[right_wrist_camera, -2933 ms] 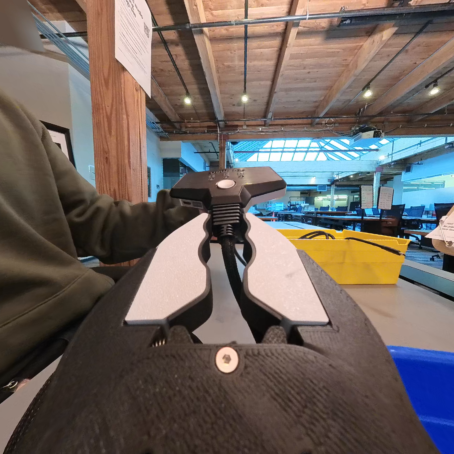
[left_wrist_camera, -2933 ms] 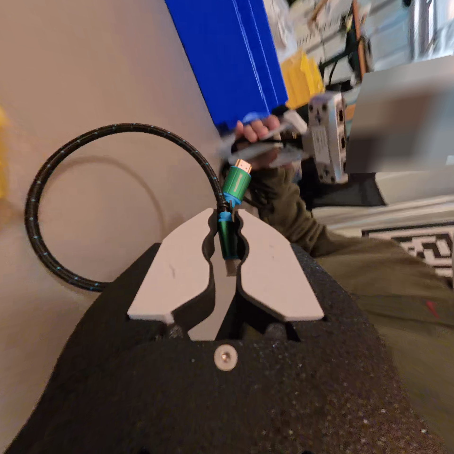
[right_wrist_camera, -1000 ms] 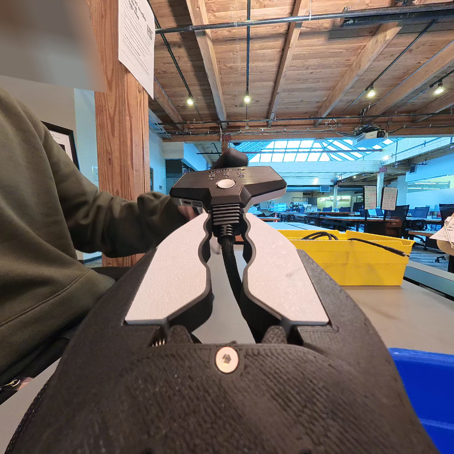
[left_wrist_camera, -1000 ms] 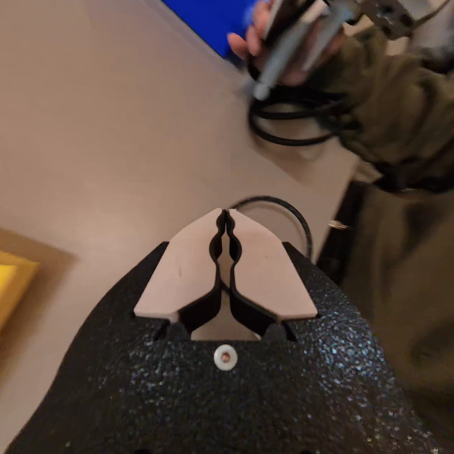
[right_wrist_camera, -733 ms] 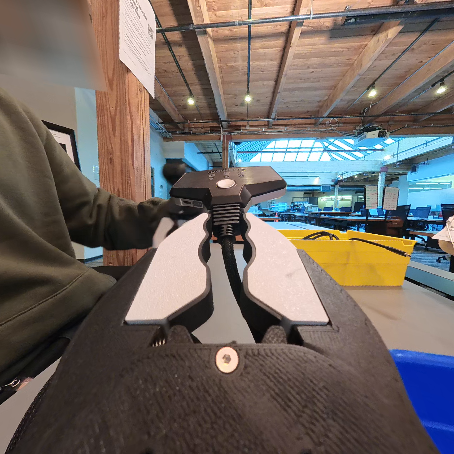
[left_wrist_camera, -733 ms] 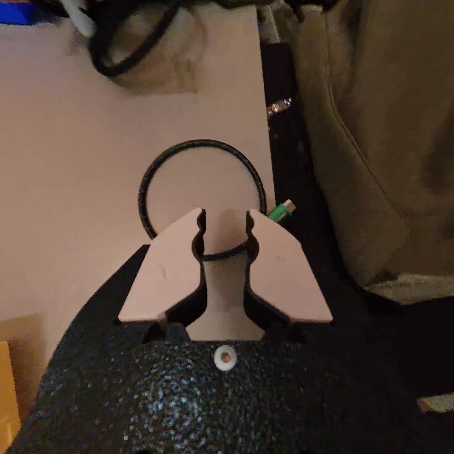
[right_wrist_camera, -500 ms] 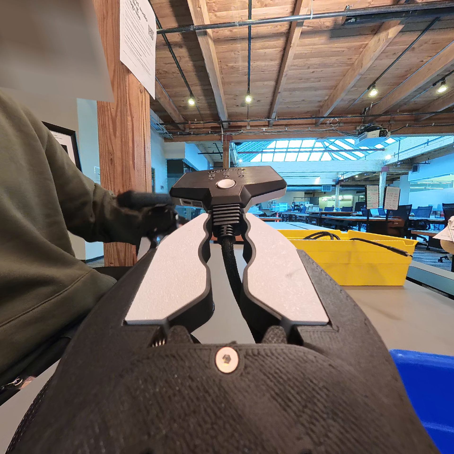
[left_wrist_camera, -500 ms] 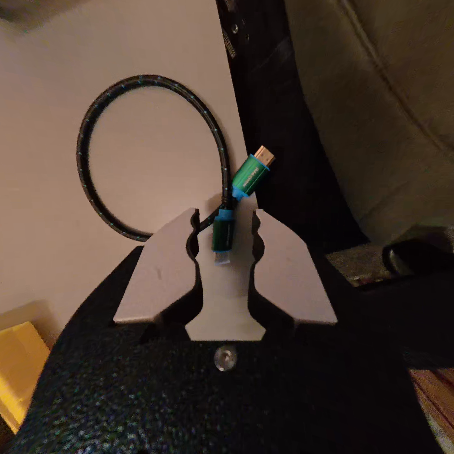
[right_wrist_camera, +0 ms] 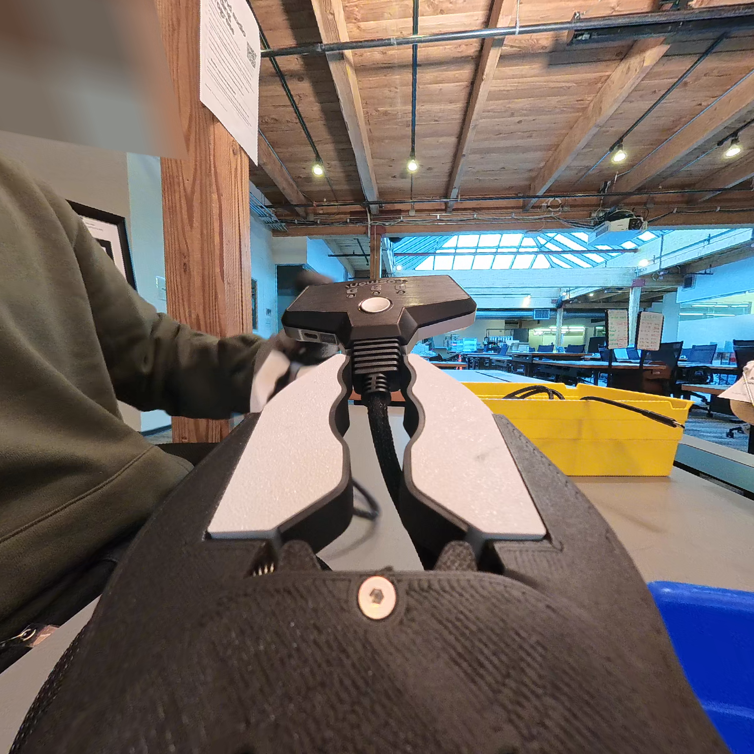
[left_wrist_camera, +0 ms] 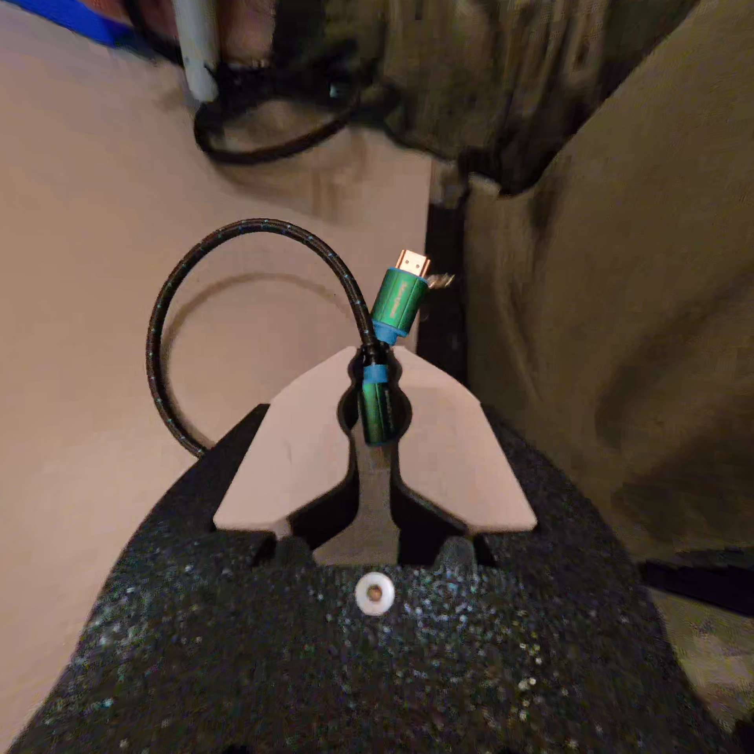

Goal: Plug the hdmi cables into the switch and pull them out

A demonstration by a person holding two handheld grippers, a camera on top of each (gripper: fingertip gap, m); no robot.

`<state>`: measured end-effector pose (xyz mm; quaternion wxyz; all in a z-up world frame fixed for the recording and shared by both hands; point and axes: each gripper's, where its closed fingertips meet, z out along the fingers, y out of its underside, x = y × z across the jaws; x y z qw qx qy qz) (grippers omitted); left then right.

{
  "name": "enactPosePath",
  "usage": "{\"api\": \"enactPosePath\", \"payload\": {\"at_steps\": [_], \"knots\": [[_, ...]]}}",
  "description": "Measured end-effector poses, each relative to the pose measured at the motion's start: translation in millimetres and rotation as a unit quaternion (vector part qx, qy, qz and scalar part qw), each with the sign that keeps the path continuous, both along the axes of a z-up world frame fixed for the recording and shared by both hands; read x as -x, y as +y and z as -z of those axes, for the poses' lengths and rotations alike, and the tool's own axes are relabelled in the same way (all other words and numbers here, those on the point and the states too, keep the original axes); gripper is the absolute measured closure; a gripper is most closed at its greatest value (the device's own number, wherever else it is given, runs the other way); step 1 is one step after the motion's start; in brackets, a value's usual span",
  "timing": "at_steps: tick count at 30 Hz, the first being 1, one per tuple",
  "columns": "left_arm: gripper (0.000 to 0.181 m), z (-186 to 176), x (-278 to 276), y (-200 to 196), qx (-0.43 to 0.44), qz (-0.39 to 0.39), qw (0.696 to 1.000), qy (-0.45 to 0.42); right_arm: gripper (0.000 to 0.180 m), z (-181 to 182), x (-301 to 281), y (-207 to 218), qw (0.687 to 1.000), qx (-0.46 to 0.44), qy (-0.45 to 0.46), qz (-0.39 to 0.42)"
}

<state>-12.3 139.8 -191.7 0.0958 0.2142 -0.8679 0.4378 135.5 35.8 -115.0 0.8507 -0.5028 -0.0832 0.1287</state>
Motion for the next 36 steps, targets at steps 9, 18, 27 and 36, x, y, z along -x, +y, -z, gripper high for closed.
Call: {"api": "enactPosePath", "payload": {"at_steps": [9,18,27,36], "knots": [[0.169,-36.6,-44.4,0.3,0.271,-0.132,0.874,0.382,0.158,-0.3,-0.1,-0.7,1.000,-0.002,0.001,-0.001],[0.175,31.9,-130.7,63.1,0.014,-0.291,0.955,0.056,0.158,0.0,0.3,-0.2,1.000,0.000,0.001,-0.004],[0.149,56.9,-146.7,61.5,-0.226,-0.298,0.914,-0.156,0.158,1.2,1.0,2.0,1.000,0.007,-0.003,0.000],[0.144,75.6,-173.0,62.4,-0.250,-0.361,0.890,-0.124,0.158,1.4,2.0,2.0,1.000,0.007,-0.007,0.000]]}}
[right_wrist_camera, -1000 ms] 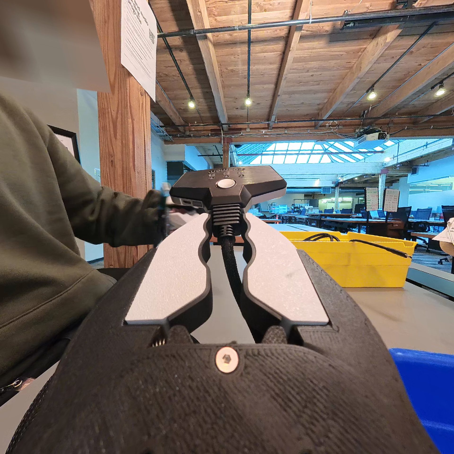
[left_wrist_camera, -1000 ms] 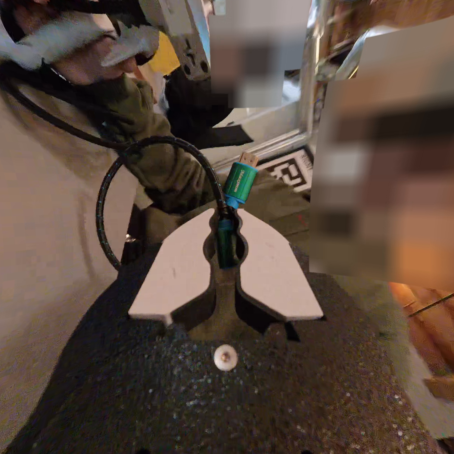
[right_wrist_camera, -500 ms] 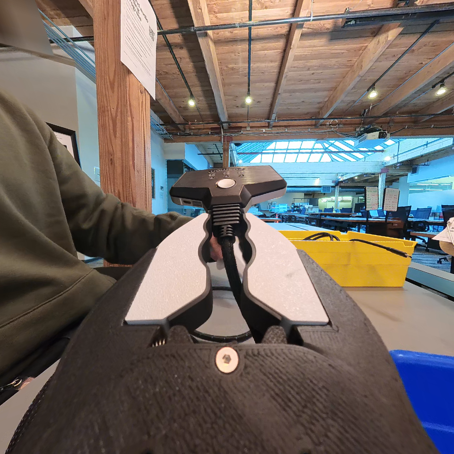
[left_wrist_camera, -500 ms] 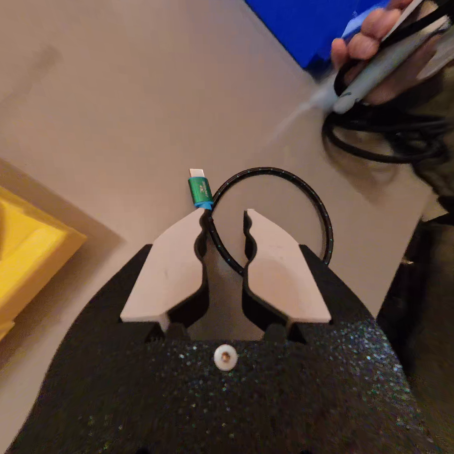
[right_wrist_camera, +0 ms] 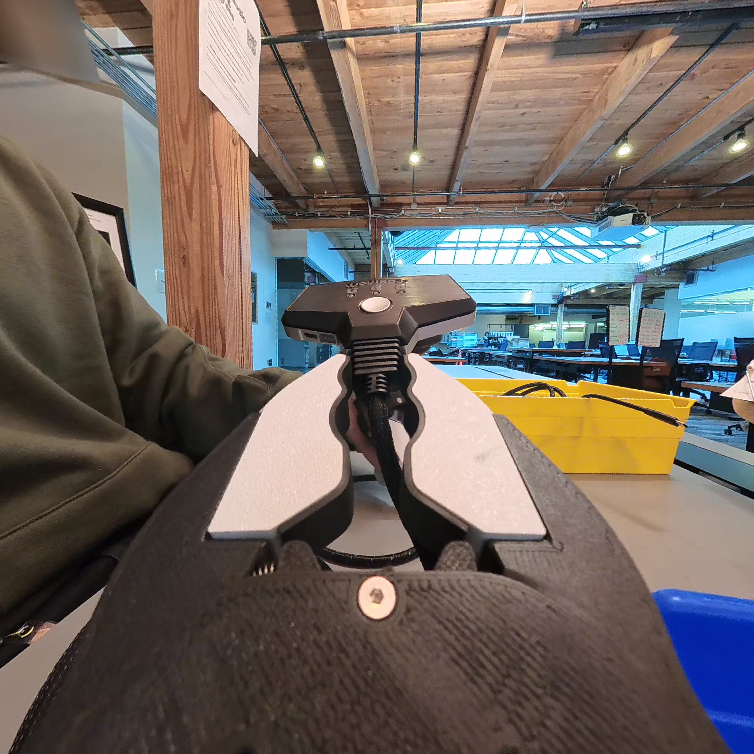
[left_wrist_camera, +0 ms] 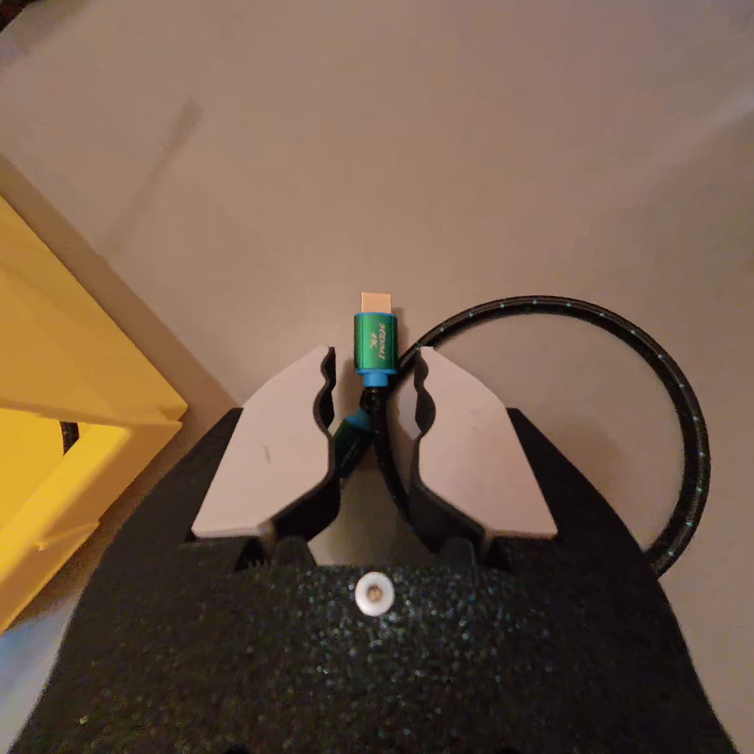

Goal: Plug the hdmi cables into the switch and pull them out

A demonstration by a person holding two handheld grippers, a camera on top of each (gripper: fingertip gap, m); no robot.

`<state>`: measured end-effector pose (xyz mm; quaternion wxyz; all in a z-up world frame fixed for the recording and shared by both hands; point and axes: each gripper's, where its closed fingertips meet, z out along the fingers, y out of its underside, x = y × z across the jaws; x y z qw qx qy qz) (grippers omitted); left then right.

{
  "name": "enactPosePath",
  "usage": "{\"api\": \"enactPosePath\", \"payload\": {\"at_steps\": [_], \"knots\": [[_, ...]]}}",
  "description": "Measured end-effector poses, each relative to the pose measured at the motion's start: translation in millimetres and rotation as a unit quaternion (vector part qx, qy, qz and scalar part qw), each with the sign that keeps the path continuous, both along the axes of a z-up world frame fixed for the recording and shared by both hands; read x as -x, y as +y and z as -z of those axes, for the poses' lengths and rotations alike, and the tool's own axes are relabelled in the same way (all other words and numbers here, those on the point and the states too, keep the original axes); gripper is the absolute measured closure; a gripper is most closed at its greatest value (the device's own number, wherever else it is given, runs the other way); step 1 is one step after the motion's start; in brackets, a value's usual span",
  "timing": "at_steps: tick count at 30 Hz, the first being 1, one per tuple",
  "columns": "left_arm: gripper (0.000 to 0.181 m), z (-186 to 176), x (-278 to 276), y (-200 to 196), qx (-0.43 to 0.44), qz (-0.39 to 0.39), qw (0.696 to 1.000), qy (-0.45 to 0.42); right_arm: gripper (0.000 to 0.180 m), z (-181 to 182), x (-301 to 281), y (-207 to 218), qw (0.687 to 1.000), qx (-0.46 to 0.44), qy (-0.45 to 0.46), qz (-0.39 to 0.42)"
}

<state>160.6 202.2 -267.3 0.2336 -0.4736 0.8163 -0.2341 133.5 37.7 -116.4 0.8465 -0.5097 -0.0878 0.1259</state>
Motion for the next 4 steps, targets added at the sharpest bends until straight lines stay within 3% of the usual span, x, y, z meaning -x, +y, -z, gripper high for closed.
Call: {"api": "enactPosePath", "payload": {"at_steps": [4], "knots": [[0.146,2.2,-3.7,0.9,-0.018,-0.011,1.000,0.011,0.158,0.3,0.3,0.4,1.000,0.002,0.000,-0.002]]}}
